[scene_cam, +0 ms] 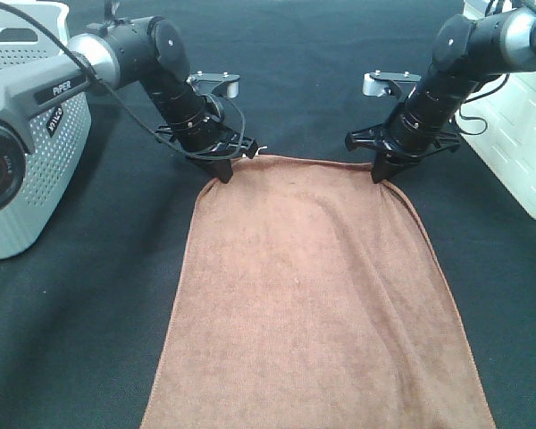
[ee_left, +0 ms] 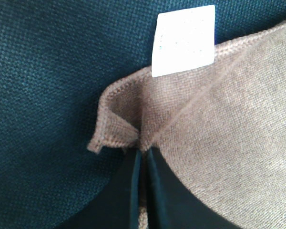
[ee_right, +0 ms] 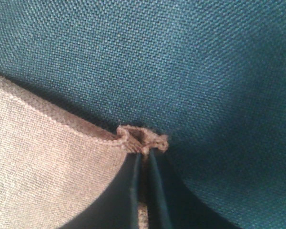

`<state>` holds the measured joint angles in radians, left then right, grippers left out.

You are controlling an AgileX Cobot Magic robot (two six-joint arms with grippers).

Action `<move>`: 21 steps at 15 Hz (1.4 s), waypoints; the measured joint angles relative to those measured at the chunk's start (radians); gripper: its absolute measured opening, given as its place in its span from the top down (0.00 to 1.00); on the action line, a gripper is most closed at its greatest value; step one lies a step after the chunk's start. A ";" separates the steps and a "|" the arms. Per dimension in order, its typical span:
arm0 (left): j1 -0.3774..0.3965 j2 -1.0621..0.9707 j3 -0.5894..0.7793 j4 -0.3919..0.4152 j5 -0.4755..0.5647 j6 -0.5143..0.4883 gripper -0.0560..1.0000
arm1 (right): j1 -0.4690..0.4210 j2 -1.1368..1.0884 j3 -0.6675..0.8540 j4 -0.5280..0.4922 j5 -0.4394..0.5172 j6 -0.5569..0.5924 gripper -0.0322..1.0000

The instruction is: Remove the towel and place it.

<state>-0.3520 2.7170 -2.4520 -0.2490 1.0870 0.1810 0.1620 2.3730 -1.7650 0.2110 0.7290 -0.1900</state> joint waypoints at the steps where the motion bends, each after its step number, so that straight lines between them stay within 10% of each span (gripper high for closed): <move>1: -0.003 0.005 -0.023 0.020 0.016 -0.007 0.93 | 0.000 0.002 -0.010 -0.001 0.004 0.000 0.94; 10: 0.008 0.018 -0.282 0.220 0.078 -0.030 0.93 | 0.003 0.013 -0.267 0.027 -0.015 0.000 0.94; 21: 0.029 0.021 -0.329 0.282 -0.173 -0.029 0.93 | 0.023 0.024 -0.275 0.190 -0.270 -0.131 0.94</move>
<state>-0.3230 2.7380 -2.7810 0.0330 0.9140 0.1520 0.1850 2.3970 -2.0400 0.4010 0.4590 -0.3210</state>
